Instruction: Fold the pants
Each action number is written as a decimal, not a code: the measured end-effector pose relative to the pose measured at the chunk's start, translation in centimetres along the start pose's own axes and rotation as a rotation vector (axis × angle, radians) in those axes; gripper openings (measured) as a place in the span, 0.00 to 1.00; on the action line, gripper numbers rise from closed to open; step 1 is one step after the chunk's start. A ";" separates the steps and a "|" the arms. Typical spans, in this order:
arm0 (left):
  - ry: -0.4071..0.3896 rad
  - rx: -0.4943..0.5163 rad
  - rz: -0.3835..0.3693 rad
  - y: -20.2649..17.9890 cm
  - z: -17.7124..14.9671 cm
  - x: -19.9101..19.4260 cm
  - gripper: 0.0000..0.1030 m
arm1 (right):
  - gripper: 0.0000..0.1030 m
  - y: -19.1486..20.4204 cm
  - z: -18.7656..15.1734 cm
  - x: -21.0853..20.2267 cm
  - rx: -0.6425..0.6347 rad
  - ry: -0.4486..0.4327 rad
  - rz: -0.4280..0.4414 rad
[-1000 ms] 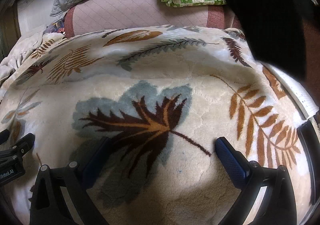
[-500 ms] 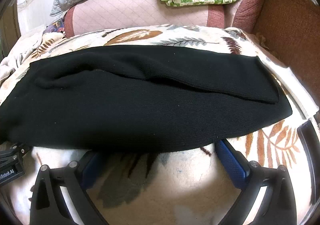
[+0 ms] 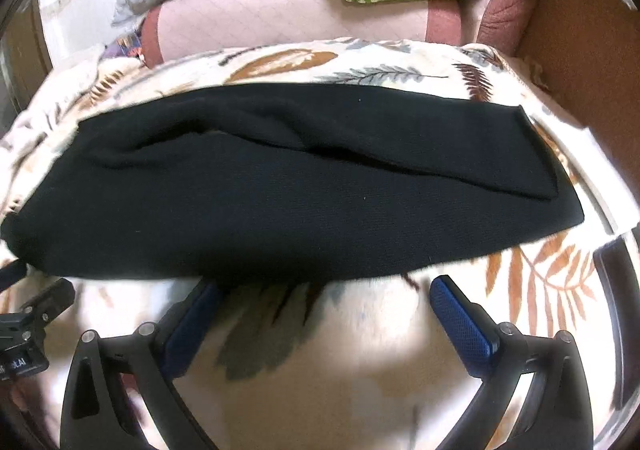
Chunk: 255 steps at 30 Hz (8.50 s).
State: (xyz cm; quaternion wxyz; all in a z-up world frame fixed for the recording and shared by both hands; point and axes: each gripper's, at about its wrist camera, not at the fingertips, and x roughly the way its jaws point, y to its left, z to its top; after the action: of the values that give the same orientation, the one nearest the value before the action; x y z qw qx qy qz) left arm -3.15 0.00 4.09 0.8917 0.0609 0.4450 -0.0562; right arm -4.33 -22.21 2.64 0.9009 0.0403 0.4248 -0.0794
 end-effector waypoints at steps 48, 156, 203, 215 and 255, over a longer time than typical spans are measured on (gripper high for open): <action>0.056 -0.270 -0.002 9.0 -0.5 0.5 1.00 | 1.00 -3.1 0.0 -2.7 0.094 -0.018 0.064; 0.087 0.380 -0.335 9.7 9.7 -0.7 0.03 | 0.03 1.8 10.0 -5.0 -0.942 -0.304 -0.062; 0.129 -0.142 0.080 15.4 3.9 4.3 0.21 | 0.09 9.6 6.9 5.4 -0.123 0.078 0.368; -0.013 -0.160 -0.151 9.9 5.4 -3.1 0.70 | 0.54 -6.3 3.9 -4.6 0.060 -0.066 0.106; 0.089 -0.299 -0.067 11.1 -0.8 -1.3 0.70 | 0.38 -2.1 -0.1 -3.5 -0.061 0.026 0.314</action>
State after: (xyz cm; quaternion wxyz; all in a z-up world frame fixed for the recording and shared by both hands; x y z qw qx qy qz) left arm -2.80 11.12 5.28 0.8677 -0.0850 0.4895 -0.0164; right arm -6.97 -23.87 5.21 0.8975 0.0797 0.4270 0.0760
